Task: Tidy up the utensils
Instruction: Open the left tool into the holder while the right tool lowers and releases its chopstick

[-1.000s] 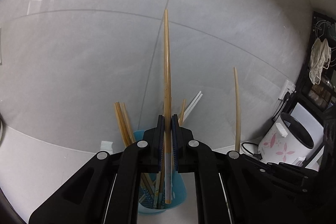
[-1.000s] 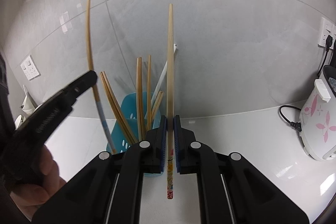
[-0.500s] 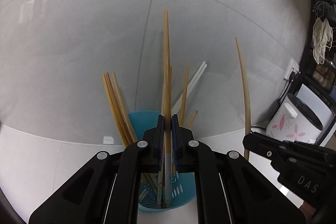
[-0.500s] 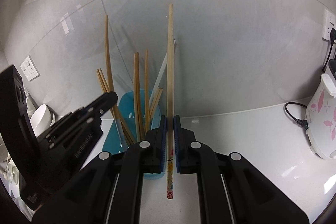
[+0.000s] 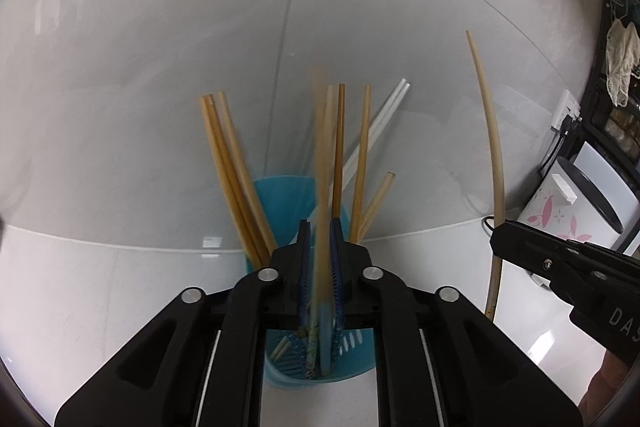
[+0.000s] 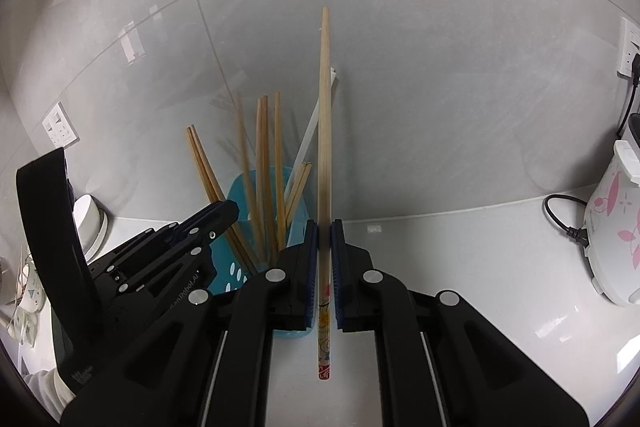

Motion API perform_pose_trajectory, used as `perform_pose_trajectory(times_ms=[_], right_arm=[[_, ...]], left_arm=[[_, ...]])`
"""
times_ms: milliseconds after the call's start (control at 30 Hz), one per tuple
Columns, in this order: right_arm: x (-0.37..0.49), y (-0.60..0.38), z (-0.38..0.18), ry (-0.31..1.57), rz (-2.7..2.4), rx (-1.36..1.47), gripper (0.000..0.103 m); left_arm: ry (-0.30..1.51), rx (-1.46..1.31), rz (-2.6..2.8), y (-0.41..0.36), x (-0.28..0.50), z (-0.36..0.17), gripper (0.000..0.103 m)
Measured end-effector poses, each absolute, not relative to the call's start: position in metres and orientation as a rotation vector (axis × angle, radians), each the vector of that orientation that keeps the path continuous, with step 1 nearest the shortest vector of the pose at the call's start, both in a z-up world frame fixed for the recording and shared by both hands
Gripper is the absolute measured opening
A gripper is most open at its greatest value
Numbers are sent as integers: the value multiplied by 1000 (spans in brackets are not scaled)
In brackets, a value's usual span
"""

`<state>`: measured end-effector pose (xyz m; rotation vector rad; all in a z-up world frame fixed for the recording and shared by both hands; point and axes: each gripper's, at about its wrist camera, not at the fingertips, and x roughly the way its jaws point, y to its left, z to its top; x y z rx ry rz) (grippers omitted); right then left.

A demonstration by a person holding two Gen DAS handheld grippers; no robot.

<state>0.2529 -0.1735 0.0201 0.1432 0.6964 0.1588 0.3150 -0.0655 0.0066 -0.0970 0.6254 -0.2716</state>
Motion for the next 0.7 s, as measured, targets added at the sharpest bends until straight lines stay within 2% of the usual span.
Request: perform_pose_trajectory(times_ms=[100, 167, 233, 267, 367, 400, 600, 700], right_arm=[[252, -171, 23, 687, 172, 124, 6], [253, -168, 26, 676, 182, 116, 6], [255, -165, 30, 660, 196, 118, 6], [256, -164, 31, 656, 202, 122, 6], [260, -157, 35, 636, 226, 142, 6], [262, -155, 36, 629, 231, 146, 6], [274, -143, 38, 594, 258, 160, 6], [277, -137, 38, 574, 276, 159, 6]], left_arm=[[639, -97, -225, -55, 310, 14, 38], [648, -105, -212, -48, 307, 19, 46], [665, -105, -187, -39, 303, 22, 60], [673, -106, -175, -35, 301, 23, 62], [695, -98, -144, -24, 295, 26, 77], [700, -90, -122, -22, 293, 27, 87], [706, -85, -88, -7, 282, 31, 97], [703, -89, -76, 6, 277, 32, 97]])
